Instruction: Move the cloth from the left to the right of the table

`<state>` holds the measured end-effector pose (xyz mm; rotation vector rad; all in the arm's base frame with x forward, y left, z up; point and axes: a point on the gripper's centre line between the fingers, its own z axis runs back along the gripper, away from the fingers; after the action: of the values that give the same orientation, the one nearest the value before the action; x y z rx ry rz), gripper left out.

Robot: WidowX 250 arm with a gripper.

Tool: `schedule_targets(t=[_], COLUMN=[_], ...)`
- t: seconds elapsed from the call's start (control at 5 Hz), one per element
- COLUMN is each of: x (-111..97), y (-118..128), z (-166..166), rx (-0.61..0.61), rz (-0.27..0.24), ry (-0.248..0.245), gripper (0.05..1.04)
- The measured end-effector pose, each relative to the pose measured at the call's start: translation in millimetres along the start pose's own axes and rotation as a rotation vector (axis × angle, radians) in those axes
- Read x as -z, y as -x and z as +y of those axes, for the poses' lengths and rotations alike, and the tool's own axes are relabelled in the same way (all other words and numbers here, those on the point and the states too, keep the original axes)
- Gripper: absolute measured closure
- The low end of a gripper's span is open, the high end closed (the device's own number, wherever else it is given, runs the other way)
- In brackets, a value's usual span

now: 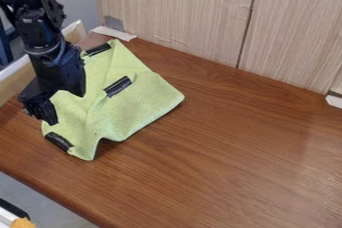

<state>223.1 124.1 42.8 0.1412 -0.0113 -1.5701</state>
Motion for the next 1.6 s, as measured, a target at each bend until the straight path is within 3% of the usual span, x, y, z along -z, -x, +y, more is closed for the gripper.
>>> schedule_targets(t=[0.2,0.4,0.6,0.8,1.2,1.6], x=[6.8,12.0,21.2,39.8,70.9,76.5], y=[-1.3,6.2,11.6,19.7,8.7,0.0], z=[-2.4,12.9,34.2,51.2,78.2,83.7], rx=[0.0,-0.008,-0.002,-0.017,0.018,0.012], rz=[-0.013,-0.022,-0.067,-0.074,-0.041,-0.018], ry=[0.026,0.03,0.041,0.062,0.081,0.055], gripper=[0.083,0.083,0.083,0.083,0.083,0.083])
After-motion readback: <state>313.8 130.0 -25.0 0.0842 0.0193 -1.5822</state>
